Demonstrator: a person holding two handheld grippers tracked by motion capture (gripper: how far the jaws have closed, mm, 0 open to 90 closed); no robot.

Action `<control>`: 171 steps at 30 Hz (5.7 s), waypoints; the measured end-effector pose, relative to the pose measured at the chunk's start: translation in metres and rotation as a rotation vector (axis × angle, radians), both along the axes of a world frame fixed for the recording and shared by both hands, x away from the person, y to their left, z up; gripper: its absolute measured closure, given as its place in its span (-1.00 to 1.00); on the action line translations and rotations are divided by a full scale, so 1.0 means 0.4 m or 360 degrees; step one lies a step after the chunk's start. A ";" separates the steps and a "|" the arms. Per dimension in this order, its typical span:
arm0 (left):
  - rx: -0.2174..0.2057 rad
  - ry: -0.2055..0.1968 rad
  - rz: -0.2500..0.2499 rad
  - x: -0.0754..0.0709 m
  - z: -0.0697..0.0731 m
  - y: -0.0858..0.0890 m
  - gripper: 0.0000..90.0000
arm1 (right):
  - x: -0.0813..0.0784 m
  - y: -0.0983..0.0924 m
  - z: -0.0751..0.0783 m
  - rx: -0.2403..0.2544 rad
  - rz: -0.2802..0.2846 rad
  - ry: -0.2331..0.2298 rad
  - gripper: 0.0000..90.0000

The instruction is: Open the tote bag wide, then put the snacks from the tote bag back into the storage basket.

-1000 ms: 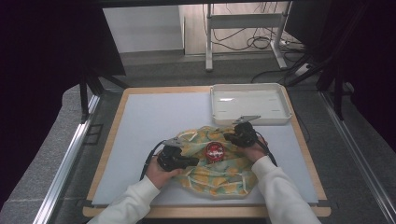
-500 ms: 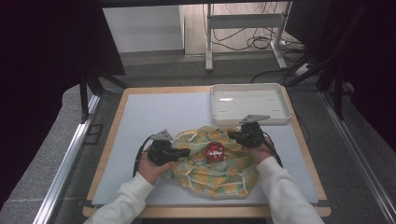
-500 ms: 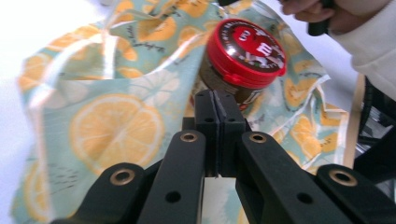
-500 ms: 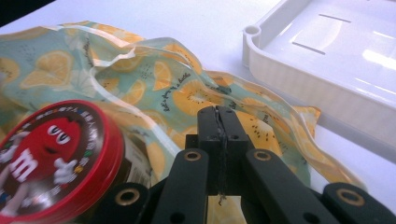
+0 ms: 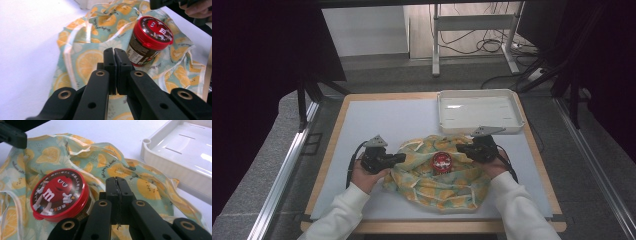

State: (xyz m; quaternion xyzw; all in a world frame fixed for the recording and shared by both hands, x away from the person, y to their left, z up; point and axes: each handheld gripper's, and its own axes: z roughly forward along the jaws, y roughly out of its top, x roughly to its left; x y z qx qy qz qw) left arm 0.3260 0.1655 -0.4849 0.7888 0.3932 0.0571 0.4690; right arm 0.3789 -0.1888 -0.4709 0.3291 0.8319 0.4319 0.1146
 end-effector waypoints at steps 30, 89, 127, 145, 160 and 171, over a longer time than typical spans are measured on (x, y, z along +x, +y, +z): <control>0.0064 -0.0074 0.0176 0.011 0.003 0.045 -0.28 | -0.055 -0.006 0.045 -0.0032 0.0084 -0.0065 -0.20; 0.0097 -0.0028 0.0176 0.019 -0.017 0.045 -0.30 | -0.083 0.178 -0.033 -0.0440 0.0171 -0.0004 -0.44; 0.0076 -0.0017 0.0175 0.022 -0.018 0.050 -0.29 | -0.101 0.131 0.063 -0.0273 0.0196 -0.0099 -0.43; 0.0081 -0.0016 0.0175 0.022 -0.019 0.050 -0.29 | -0.105 0.118 0.100 -0.0217 0.0200 -0.0129 -0.43; 0.0081 -0.0016 0.0180 0.022 -0.019 0.052 -0.29 | -0.099 0.105 0.130 -0.0171 0.0192 -0.0148 -0.43; 0.0077 -0.0015 0.0184 0.023 -0.020 0.051 -0.29 | -0.082 0.101 0.136 -0.0162 0.0174 -0.0144 -0.43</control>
